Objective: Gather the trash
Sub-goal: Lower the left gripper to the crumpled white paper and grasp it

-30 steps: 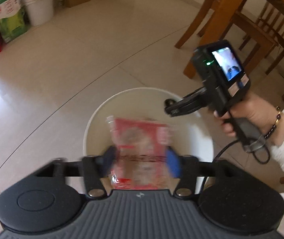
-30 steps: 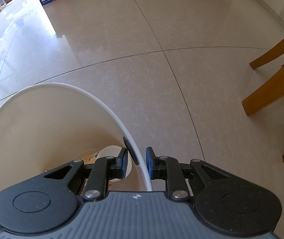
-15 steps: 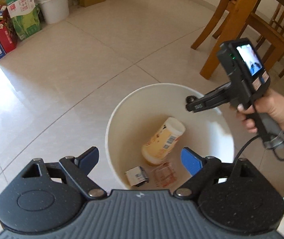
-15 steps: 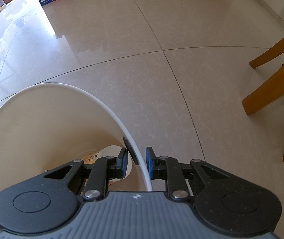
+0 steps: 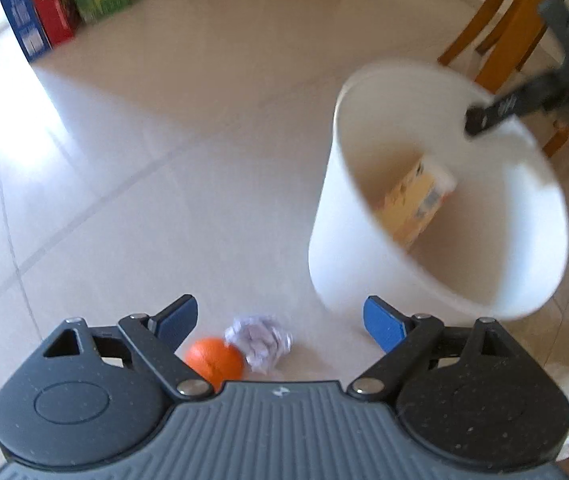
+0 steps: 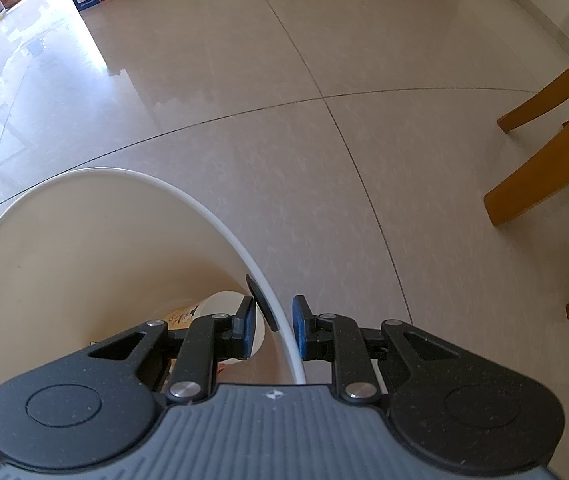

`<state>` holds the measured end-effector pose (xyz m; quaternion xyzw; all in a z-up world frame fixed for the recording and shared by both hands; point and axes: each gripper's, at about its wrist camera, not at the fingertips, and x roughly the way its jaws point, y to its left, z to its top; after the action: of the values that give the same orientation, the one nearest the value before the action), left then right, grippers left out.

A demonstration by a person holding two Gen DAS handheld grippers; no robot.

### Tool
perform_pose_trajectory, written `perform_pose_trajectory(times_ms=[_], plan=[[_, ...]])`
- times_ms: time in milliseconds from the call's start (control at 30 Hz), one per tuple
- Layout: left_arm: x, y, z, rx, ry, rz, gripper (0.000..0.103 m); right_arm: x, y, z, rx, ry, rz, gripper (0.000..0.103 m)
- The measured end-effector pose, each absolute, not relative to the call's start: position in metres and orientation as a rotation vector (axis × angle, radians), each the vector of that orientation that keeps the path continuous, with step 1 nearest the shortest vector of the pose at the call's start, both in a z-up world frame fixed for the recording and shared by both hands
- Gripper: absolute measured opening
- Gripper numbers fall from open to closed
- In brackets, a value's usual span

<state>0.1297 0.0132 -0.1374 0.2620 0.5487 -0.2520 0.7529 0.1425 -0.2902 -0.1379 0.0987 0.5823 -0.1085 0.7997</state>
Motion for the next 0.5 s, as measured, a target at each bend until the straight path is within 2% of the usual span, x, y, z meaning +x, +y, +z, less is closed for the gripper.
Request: perform_pose_trajectory(times_ms=[267, 500], plan=[[0.121, 0.024, -0.24, 0.703, 1.268, -0.581, 0.09, 0.144, -0.287, -0.14, 0.194, 1.251, -0.24, 0.024], [0.123, 0.02, -0.292, 0.867, 1.202, -0.652, 0.09, 0.145, -0.284, -0.141, 0.188, 1.251, -0.241, 0.024]])
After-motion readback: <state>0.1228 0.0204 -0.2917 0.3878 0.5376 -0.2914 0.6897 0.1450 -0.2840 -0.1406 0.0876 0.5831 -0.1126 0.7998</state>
